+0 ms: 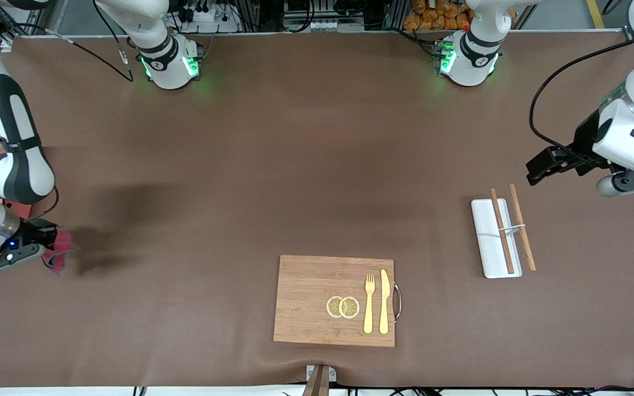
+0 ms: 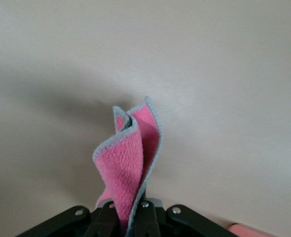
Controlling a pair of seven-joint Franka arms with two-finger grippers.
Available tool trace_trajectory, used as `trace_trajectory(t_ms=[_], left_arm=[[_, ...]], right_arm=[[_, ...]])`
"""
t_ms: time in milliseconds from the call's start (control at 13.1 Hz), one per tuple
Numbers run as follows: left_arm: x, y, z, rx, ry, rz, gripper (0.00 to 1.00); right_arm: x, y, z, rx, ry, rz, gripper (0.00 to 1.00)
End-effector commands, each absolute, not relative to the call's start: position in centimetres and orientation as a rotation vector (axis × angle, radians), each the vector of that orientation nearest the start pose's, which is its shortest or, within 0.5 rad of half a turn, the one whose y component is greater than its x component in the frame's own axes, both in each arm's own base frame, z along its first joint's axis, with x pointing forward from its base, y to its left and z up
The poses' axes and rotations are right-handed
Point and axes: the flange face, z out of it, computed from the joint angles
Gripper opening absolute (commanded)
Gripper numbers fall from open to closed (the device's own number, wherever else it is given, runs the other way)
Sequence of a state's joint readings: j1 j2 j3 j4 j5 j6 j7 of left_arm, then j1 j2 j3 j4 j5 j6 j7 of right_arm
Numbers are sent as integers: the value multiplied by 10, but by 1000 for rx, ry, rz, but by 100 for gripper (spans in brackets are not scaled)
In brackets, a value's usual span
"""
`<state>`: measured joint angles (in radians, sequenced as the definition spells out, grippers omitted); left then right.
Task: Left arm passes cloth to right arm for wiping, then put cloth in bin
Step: 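Carry the cloth with the right gripper over the pink bin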
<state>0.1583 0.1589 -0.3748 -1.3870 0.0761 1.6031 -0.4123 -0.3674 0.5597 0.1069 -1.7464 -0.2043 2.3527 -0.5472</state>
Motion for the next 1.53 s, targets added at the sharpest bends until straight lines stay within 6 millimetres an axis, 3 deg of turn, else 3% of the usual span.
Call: trace_trajectory(t_ms=[0,153,307,383,536,843,920,996,1073,1226,1303,1456], left_arm=[[580,-99,639,-3096,-301,-130,100],[567,-97,636,-3071,-265,-120,100],[554,-95,637,-3063,-260,-130,100],[552,-82,640,-3062,-283,-133,100],[552,-79,638,-3065,-272,-126,100],[552,-69,637,-3058,-316,-112,100],[552,-74,635,-3058,-312,-101,100],[555,-71,630,-3059,-311,-89,100],[556,-72,628,-3059,-304,-82,100],[556,-73,614,-3062,-264,-61,100],[556,-74,609,-3074,-212,-64,100],[555,-71,612,-3080,-38,-65,100]], right_arm=[[643,-134,226,-3197,-523,68,0],[647,-101,222,-3207,-452,81,0],[644,-53,213,-3222,-314,125,0],[643,-30,209,-3223,-276,125,0],[642,21,205,-3210,-171,123,0],[624,187,224,-3109,90,100,0],[615,238,244,-3071,179,71,0],[609,268,262,-3065,240,78,0],[611,284,282,-3063,269,94,0],[618,292,320,-3071,255,119,0],[622,284,327,-3076,261,126,0],[638,245,341,-3075,270,91,0]])
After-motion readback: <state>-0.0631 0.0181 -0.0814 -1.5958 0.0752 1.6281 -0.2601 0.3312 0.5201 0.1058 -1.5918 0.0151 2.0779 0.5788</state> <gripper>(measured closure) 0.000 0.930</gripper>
